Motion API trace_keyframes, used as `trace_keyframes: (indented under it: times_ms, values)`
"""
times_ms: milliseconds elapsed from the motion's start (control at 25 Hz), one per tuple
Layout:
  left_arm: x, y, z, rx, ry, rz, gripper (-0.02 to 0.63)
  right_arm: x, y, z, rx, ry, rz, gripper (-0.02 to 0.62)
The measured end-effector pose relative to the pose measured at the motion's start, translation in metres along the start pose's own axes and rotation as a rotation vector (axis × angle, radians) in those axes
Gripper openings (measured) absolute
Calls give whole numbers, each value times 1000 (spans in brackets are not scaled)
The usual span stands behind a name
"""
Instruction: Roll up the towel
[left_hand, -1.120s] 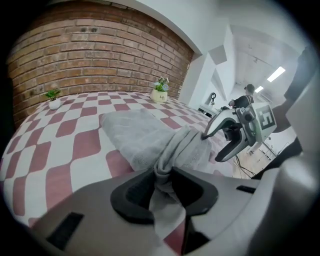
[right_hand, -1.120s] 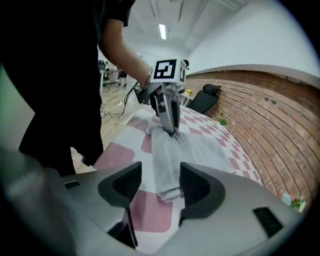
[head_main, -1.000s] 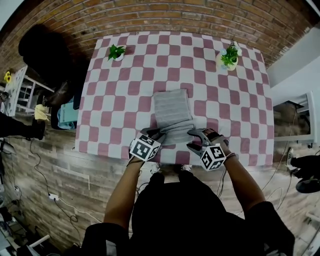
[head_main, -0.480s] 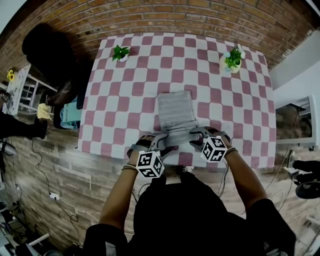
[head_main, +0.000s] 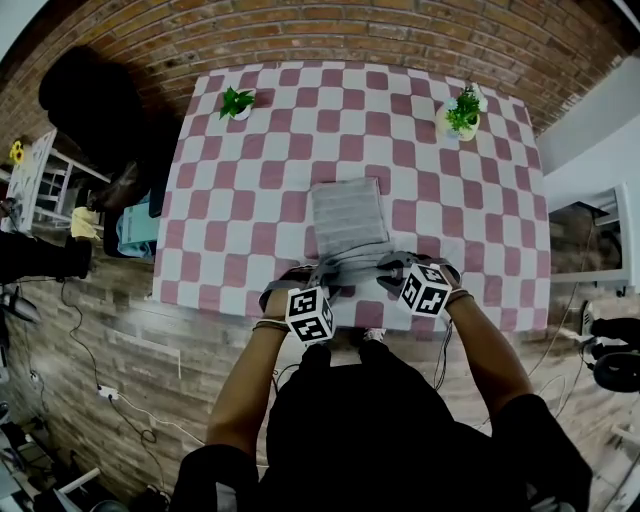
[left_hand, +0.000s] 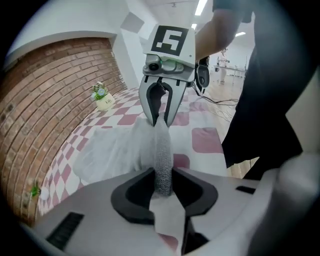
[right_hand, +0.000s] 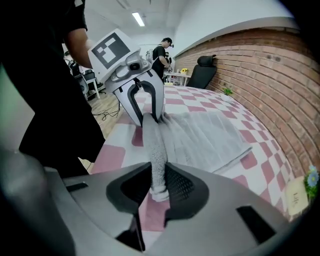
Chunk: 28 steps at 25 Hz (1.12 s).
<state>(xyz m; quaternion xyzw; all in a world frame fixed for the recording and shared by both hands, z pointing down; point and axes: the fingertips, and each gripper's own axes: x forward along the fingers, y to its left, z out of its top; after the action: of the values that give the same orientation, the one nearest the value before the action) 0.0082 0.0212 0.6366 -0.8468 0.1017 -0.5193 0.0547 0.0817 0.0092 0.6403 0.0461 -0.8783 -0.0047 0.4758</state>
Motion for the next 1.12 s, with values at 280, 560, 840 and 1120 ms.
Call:
trace_keyframes:
  times_ms: [280,560,840,1120]
  values:
    - [-20,-52,-3,-109,1,-282,101,-8,61,4,159,-9,253,74]
    - [-21,-45,-5,-482,-112,-491,100,-15,52,11,424,-162,336,94]
    - [-25,-10,-9,-807,-264,-464,104,-35,2,18,454,-335,14,180]
    - [-23,24,-16,-843,-254,-314,124,-66,-4,51,91,-285,-389,190]
